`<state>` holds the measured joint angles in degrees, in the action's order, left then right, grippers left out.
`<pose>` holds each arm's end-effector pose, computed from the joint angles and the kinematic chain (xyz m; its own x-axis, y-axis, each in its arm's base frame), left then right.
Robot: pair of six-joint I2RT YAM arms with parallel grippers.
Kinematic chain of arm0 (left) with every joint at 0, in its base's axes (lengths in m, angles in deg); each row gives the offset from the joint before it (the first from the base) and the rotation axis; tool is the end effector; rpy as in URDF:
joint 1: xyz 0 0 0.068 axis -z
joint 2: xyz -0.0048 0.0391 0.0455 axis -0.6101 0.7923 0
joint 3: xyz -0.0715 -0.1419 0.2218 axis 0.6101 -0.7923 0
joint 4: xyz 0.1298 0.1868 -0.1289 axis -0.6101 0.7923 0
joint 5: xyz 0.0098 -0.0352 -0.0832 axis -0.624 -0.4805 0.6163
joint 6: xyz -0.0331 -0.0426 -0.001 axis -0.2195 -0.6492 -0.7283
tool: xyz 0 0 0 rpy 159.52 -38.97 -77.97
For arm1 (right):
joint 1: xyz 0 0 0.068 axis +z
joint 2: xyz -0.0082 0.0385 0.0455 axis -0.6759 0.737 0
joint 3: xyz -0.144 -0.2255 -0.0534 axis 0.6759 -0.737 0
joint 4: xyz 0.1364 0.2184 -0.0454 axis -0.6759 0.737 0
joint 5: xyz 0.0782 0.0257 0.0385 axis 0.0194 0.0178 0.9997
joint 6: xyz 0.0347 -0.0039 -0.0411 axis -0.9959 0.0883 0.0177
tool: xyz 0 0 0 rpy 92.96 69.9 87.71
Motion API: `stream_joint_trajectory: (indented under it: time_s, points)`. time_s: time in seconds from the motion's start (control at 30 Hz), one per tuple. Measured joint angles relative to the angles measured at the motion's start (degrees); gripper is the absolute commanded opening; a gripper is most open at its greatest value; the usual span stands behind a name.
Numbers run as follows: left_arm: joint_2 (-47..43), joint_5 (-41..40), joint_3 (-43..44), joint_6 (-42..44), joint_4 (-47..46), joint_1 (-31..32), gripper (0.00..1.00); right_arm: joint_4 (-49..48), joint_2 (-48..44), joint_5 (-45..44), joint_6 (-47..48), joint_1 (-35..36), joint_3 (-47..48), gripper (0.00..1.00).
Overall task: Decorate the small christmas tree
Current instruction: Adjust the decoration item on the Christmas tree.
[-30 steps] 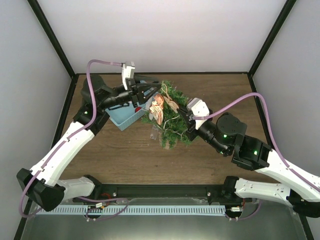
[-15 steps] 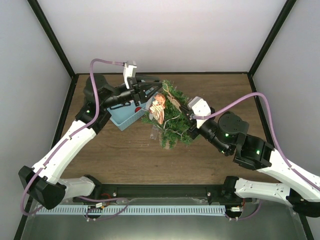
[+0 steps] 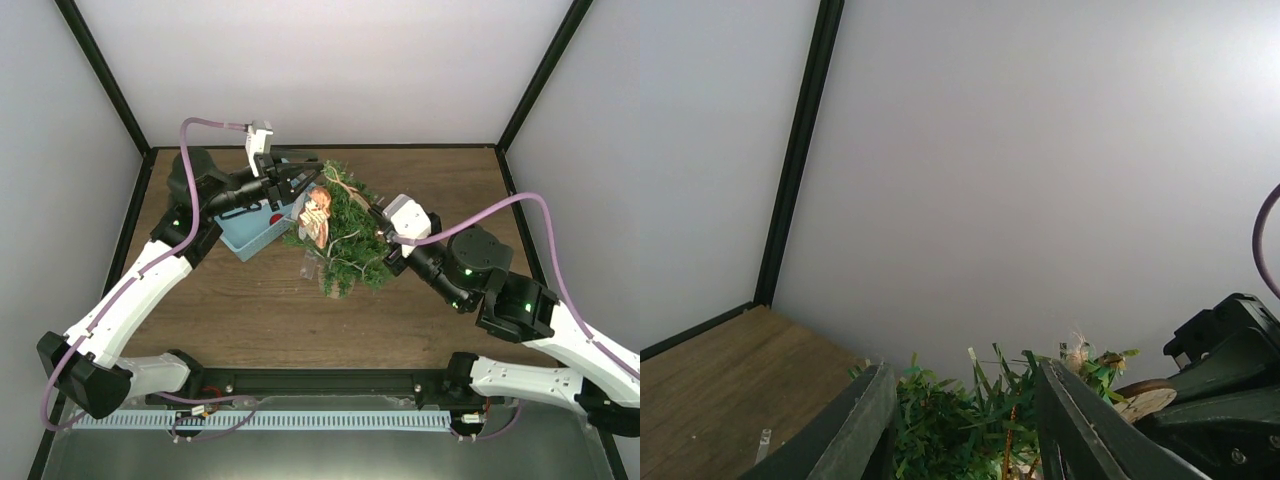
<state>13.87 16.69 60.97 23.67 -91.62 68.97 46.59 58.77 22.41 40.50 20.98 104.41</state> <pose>0.2241 -0.1629 0.4530 -0.2612 -0.2344 -0.9364 0.9094 0.2653 -0.3202 0.0816 0.1295 0.4480 0.1871 -0.2955 -0.9368 -0.5918 0.7273 -0.3476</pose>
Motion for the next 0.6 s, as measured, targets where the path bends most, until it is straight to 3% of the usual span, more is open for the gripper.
stream_joint_trajectory:
  time_s: [0.4, 0.6]
  points:
    - [-0.02, -0.7, -0.02, 0.44, 0.0, 0.0, 0.4, 0.02, 1.79, -1.57, 5.77, 0.0, 1.88, 0.06]
    - [-0.07, -0.92, -0.02, 0.59, 0.0, 0.0, 0.41, -0.28, 2.47, -2.71, 9.01, 0.0, 1.86, 0.17]
